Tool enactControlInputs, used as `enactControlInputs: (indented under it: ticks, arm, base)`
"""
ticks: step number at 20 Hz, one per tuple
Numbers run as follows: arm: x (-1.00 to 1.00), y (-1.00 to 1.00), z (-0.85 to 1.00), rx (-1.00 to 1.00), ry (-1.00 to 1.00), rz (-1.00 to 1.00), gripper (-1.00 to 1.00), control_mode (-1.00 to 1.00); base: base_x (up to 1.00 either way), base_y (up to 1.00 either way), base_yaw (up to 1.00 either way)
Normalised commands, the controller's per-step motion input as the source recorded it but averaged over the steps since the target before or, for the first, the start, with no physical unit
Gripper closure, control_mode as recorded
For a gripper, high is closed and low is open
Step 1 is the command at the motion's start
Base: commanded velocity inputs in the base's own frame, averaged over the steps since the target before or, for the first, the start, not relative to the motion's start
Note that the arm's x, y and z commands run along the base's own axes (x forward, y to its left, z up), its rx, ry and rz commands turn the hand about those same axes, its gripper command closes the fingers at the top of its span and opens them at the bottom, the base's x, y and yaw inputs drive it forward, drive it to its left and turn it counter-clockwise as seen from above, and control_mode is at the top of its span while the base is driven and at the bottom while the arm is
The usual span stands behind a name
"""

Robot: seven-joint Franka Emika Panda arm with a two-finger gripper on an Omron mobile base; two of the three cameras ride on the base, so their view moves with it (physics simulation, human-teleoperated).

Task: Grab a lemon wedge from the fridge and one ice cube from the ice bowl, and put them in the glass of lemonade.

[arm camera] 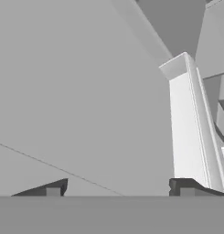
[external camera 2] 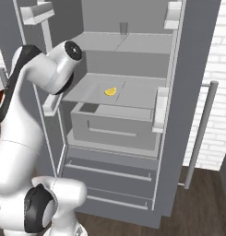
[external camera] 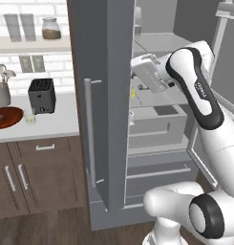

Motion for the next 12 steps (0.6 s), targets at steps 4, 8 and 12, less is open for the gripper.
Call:
enactControlInputs:
  ticks: [4, 8, 12]
  arm:
    - [0.0, 0.85, -0.09, 0.0, 0.0, 0.0, -1.0, -1.0]
    - [0.0, 0.81, -0.01, 0.0, 0.0, 0.0, -1.0, -1.0]
    - [0.0, 0.76, 0.0, 0.0, 0.0, 0.0, -1.0, -1.0]
  base:
    - [0.0, 0.0, 0.0]
    - [0.0, 0.0, 0.0]
    - [0.0, 0.0, 0.0]
